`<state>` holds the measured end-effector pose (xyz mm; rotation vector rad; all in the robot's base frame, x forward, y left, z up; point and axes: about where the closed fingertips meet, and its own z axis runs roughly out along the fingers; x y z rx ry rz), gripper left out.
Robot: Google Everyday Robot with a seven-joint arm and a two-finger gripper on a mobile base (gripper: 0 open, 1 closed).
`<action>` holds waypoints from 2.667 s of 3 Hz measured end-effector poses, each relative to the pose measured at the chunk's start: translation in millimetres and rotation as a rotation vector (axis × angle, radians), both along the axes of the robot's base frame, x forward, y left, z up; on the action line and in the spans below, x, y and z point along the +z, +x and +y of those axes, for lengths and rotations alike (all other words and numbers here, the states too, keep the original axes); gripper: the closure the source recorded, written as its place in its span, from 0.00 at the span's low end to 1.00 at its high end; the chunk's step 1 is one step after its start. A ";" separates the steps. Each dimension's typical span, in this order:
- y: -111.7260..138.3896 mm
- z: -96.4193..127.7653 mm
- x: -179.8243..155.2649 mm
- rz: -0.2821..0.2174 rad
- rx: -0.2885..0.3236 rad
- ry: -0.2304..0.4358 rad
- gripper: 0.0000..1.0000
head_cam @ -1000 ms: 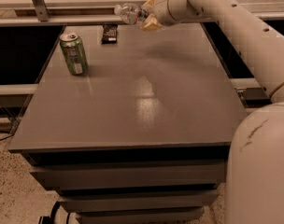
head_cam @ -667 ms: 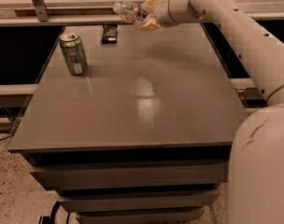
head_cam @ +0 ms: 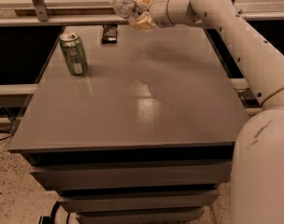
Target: Move water bottle near rxbar chocolate
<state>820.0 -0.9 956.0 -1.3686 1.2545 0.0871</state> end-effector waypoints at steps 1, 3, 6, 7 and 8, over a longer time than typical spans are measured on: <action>-0.2 6.9 7.3 0.015 0.015 0.077 1.00; 10.0 16.0 8.0 0.086 0.028 0.231 1.00; 17.2 31.8 -6.6 0.211 0.048 0.419 1.00; 12.7 37.1 -8.6 0.240 0.058 0.464 1.00; 9.6 40.3 -11.5 0.283 0.050 0.493 1.00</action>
Offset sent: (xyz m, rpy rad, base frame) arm 0.0073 0.0104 0.0182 0.2452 0.0718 0.0237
